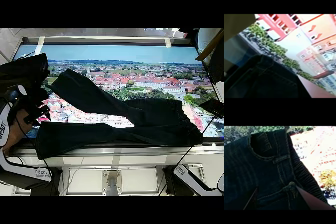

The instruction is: Fold the clothes and pants, and hang the long-sleeved shirts on hangers.

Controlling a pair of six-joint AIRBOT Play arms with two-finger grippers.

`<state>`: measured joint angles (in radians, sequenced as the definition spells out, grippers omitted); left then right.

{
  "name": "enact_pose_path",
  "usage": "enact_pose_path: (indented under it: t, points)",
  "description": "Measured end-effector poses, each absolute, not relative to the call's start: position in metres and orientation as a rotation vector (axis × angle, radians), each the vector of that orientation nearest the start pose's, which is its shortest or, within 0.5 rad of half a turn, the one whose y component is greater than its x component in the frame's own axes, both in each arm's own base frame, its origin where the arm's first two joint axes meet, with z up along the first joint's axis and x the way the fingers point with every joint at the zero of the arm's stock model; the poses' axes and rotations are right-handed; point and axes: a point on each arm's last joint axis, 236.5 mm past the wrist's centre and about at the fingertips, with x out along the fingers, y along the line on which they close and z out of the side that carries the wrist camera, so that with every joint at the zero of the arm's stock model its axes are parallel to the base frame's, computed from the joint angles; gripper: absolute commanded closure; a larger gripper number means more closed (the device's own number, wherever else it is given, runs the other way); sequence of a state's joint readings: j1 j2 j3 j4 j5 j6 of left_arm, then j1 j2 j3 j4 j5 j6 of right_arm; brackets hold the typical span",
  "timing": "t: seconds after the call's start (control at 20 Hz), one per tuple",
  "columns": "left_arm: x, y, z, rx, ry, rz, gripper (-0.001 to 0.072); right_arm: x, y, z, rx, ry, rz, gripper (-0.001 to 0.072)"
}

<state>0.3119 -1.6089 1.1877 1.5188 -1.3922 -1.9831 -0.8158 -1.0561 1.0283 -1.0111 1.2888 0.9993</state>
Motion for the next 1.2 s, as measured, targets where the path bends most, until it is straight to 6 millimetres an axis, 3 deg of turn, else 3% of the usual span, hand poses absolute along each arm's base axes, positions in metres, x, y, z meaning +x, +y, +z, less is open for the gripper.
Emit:
enact_pose_path:
  t: [0.25,0.75,0.8,0.9,1.0,1.2]
  points:
    - [0.314,0.082,-0.103,-0.662,1.72,0.554,0.0193,0.303,-0.149,0.064,0.426,1.007,-0.044,0.0208]
    - [0.29,0.081,-0.104,-0.648,1.833,0.578,0.0198,0.302,-0.149,0.064,0.423,1.01,-0.047,0.0208]
    - [0.289,0.081,-0.106,-0.645,1.845,0.581,0.025,0.302,-0.149,0.064,0.423,1.011,-0.046,0.0208]
    - [0.286,0.08,-0.11,-0.647,1.866,0.582,0.0487,0.302,-0.149,0.064,0.423,1.011,-0.046,0.0223]
    - [0.285,0.079,-0.112,-0.65,1.875,0.582,0.0667,0.302,-0.149,0.064,0.423,1.011,-0.046,0.0224]
    - [0.285,0.08,-0.114,-0.634,1.878,0.567,0.0692,0.302,-0.149,0.064,0.423,1.011,-0.046,0.0224]
